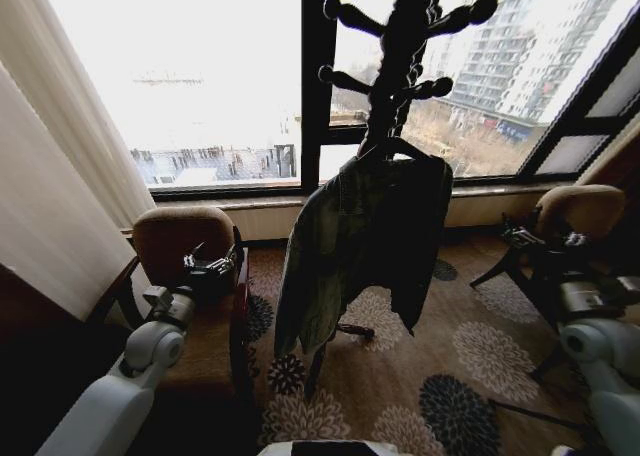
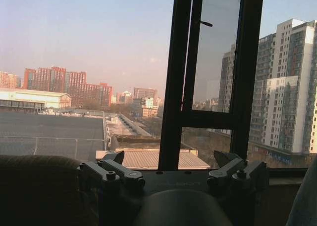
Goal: Pick up the clothes from the bed and hang them on the clothes hanger.
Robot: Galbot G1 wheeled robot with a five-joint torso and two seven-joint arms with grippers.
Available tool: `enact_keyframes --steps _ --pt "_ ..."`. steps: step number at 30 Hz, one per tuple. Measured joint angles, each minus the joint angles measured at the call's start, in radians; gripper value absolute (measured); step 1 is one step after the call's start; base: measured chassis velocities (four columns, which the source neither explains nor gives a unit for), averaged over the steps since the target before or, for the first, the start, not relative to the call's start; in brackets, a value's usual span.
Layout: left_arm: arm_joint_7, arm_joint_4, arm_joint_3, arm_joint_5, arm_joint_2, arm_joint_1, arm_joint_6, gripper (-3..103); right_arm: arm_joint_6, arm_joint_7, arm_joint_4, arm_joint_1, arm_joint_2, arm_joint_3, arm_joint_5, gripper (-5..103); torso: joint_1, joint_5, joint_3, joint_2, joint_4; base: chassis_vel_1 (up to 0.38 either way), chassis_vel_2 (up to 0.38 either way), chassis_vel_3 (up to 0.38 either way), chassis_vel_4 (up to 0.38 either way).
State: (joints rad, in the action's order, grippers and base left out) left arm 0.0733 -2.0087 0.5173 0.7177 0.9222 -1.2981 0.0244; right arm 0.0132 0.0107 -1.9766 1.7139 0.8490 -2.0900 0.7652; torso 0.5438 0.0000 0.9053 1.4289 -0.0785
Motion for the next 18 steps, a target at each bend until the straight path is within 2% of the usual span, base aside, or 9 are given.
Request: enact_keyframes --steps 5,12,18 --pt "0.000 0.000 0.000 0.000 0.000 0.000 0.000 100 -0.001 -0.014 0.032 0.042 -0.012 -0.050 0.002 100 0.000 0.0000 0.000 0.000 0.0000 0.000 0.000 0.000 0.000" --pt "0.000 0.000 0.000 0.000 0.000 0.000 0.000 100 -0.010 -0.073 0.061 0.096 -0.030 -0.152 0.019 100 0.000 0.0000 0.000 0.000 0.0000 0.000 0.000 0.000 0.000" --pt "0.000 0.000 0.000 0.000 0.000 0.000 0.000 100 -0.011 -0.082 0.062 0.100 -0.035 -0.178 0.002 100 0.000 -0.0001 0.000 0.000 -0.0001 0.000 0.000 0.000 0.000"
